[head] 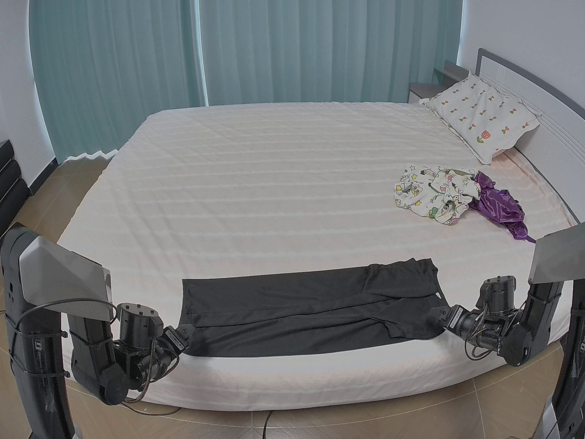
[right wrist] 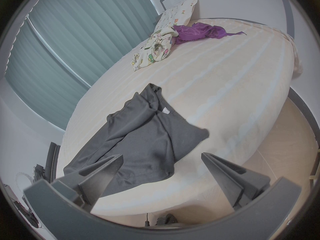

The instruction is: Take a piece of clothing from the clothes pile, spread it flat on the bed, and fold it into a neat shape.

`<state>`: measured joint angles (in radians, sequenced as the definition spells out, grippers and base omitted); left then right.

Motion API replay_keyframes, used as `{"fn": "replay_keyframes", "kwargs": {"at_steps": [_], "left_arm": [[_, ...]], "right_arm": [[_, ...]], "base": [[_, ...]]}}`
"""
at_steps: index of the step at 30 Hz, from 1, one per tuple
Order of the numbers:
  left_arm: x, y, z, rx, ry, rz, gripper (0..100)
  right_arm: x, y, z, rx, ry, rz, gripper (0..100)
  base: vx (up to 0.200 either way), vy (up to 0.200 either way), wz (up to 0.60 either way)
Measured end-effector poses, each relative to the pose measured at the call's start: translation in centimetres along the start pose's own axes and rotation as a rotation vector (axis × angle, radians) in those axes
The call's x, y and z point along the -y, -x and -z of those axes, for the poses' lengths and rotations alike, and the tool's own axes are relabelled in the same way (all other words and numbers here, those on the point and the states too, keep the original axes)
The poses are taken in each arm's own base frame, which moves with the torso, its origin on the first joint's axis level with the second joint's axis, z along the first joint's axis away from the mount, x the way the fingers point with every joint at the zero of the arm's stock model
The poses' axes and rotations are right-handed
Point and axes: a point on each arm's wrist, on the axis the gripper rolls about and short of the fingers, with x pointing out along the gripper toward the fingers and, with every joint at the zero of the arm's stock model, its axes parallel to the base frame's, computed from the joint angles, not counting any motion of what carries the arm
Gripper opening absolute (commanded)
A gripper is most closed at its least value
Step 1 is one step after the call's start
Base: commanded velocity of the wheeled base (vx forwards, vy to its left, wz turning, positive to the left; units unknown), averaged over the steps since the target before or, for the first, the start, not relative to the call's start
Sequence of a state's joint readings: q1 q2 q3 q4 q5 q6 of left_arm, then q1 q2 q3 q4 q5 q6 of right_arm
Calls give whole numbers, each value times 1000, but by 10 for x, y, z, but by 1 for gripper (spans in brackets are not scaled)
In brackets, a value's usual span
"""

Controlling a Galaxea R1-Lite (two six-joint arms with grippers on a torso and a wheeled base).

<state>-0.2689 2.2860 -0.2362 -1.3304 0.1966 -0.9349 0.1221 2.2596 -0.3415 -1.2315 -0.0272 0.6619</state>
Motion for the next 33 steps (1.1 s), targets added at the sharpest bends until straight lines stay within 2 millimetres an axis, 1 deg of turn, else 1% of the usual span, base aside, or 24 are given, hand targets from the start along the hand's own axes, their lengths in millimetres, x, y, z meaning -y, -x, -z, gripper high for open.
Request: {"fn": "replay_keyframes", "kwargs": {"at_steps": [7, 16, 21, 25, 31, 33], "left_arm": [[2, 1, -11, 49, 37, 51, 100], [-1, 0, -14, 44, 44, 50, 100], [-2, 3, -12, 40, 34, 47, 100], [-1, 4, -14, 61, 45, 68, 100], [0, 7, -18, 88, 51, 93, 100], [1, 8, -19, 100, 55, 111, 100]], "right_arm": [[6, 2, -8, 28, 2, 7, 100], [7, 3, -9, 29, 0, 6, 100], [7, 6, -7, 9, 1, -11, 100], [7, 9, -7, 6, 3, -15, 100], [8, 10, -18, 50, -19, -30, 100], [6, 10, -23, 84, -25, -51, 100]], "base": [[0, 0, 0], [0, 0, 0], [0, 0, 0], [0, 0, 0], [0, 0, 0], [200, 0, 0]]}}
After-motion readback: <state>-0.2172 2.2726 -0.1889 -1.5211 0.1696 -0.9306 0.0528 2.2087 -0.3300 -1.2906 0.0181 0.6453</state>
